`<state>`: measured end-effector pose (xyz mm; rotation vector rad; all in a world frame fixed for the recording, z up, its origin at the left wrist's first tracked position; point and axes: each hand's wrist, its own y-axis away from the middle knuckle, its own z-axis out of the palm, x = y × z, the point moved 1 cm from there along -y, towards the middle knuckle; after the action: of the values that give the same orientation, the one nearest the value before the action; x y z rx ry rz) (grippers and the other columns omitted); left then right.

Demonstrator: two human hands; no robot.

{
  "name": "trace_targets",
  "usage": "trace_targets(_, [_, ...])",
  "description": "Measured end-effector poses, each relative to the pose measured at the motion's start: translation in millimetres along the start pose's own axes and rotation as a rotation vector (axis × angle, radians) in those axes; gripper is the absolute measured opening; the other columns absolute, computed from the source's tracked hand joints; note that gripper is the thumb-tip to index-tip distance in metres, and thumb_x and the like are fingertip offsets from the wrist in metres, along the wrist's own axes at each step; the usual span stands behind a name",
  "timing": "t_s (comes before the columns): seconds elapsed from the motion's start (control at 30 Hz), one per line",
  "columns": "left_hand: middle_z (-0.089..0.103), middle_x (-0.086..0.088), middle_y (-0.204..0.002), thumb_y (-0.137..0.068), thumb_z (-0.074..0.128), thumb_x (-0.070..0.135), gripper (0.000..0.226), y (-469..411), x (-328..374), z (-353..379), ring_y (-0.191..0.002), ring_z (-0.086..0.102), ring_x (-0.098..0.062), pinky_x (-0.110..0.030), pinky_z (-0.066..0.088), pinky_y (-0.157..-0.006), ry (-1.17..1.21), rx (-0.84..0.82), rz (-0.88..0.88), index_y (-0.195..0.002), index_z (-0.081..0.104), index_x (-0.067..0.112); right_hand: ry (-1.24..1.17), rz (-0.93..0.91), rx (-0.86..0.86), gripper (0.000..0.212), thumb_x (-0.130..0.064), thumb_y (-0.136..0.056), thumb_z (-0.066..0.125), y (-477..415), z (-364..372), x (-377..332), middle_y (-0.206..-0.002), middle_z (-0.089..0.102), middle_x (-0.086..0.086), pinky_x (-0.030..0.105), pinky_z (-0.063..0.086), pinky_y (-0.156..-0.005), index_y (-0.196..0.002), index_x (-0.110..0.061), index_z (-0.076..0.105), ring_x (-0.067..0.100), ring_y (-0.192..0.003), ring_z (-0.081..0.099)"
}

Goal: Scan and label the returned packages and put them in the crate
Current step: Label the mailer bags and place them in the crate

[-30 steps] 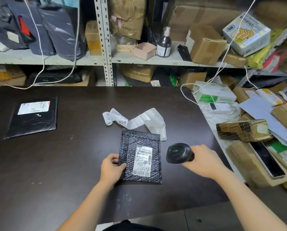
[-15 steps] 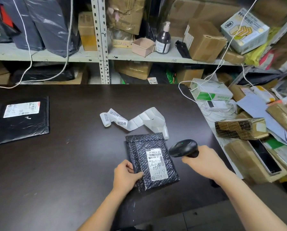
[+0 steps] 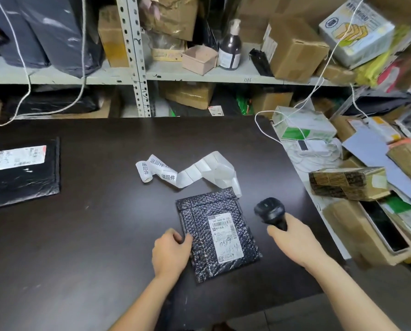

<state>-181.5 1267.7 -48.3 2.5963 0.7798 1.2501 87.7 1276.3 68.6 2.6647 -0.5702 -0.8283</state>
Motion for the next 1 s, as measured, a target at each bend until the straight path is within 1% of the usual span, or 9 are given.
trace_targets(0.07, [0.065,0.005,-0.068,-0.084,0.068,0.035,0.023,-8,6,-3,-0.073,0.06,-0.022,-0.028,0.041,-0.064,0.016,-0.017,-0.009,-0.068,0.058,0.022,0.028,-0.016,-0.043,0.012,-0.028,-0.092,0.057,-19,10,12,-0.091,0.063,-0.006,0.032,0.039,-0.064,-0.101,-0.021,0.054,0.014,-0.08,0.057])
trace_targets(0.17, [0.065,0.004,-0.07,-0.083,0.068,0.026,0.016,-14,16,-9,-0.073,0.062,-0.018,-0.027,0.043,-0.064,0.046,0.005,-0.015,-0.069,0.061,0.023,0.07,-0.061,-0.027,0.033,-0.019,-0.092,0.065,-47,26,28,-0.114,0.064,0.008,0.036,0.046,-0.083,-0.121,-0.012,0.052,0.03,-0.102,0.059])
trace_targets(0.27, [0.064,0.004,-0.064,-0.081,0.069,0.019,0.014,-19,27,-11,-0.065,0.061,-0.012,-0.024,0.041,-0.058,0.077,0.043,-0.005,-0.068,0.063,0.023,0.192,-0.058,0.026,0.034,-0.028,-0.092,0.067,-69,35,37,-0.117,0.064,0.006,0.046,0.049,-0.093,-0.12,-0.017,0.051,0.031,-0.114,0.057])
trace_targets(0.43, [0.062,0.001,-0.058,-0.081,0.068,0.014,0.017,-17,41,-6,-0.057,0.056,-0.011,-0.024,0.043,-0.056,0.098,0.07,-0.005,-0.068,0.064,0.024,0.351,-0.097,0.088,0.033,-0.041,-0.091,0.065,-91,36,42,-0.115,0.064,-0.003,0.043,0.042,-0.094,-0.114,-0.026,0.048,0.024,-0.115,0.053])
trace_targets(0.57, [0.061,0.003,-0.053,-0.082,0.068,0.011,0.016,-16,48,2,-0.05,0.054,-0.004,-0.017,0.04,-0.054,0.093,0.093,-0.018,-0.071,0.066,0.023,0.372,-0.08,-0.025,0.055,-0.047,-0.083,0.068,-105,29,39,-0.128,0.056,-0.002,0.043,0.041,-0.1,-0.128,-0.025,0.047,0.024,-0.124,0.047])
trace_targets(0.7, [0.064,0.003,-0.056,-0.083,0.067,0.014,0.015,-15,50,7,-0.06,0.061,-0.006,-0.019,0.041,-0.055,0.015,0.084,-0.068,-0.076,0.066,0.026,-0.022,-0.071,0.035,0.063,-0.035,-0.086,0.063,-133,7,10,-0.137,0.049,0.008,0.046,0.037,-0.106,-0.143,-0.018,0.043,0.03,-0.13,0.04])
trace_targets(0.8, [0.064,0.006,-0.064,-0.085,0.066,0.018,0.011,-14,53,6,-0.07,0.062,-0.007,-0.021,0.042,-0.057,-0.074,-0.002,-0.098,-0.082,0.065,0.028,-0.415,-0.102,-0.01,0.04,-0.026,-0.092,0.058,-162,-4,-39,-0.107,0.065,0.001,0.033,0.046,-0.078,-0.132,-0.02,0.052,0.021,-0.093,0.061])
trace_targets(0.87, [0.066,0.006,-0.068,-0.086,0.066,0.02,0.01,-12,57,4,-0.071,0.062,-0.006,-0.02,0.043,-0.057,-0.102,-0.05,-0.098,-0.084,0.065,0.029,-0.485,-0.106,-0.109,0.037,-0.025,-0.094,0.058,-185,3,-73,-0.092,0.064,-0.004,0.028,0.044,-0.067,-0.131,-0.02,0.053,0.016,-0.076,0.061])
trace_targets(1.0, [0.068,0.005,-0.071,-0.085,0.066,0.02,0.007,-7,66,-5,-0.072,0.064,-0.007,-0.019,0.046,-0.061,-0.099,-0.037,-0.065,-0.087,0.068,0.026,-0.675,0.136,-0.317,0.062,-0.015,-0.086,0.072,-221,36,-113,-0.125,0.061,0.011,0.037,0.05,-0.089,-0.142,-0.004,0.048,0.028,-0.108,0.062])
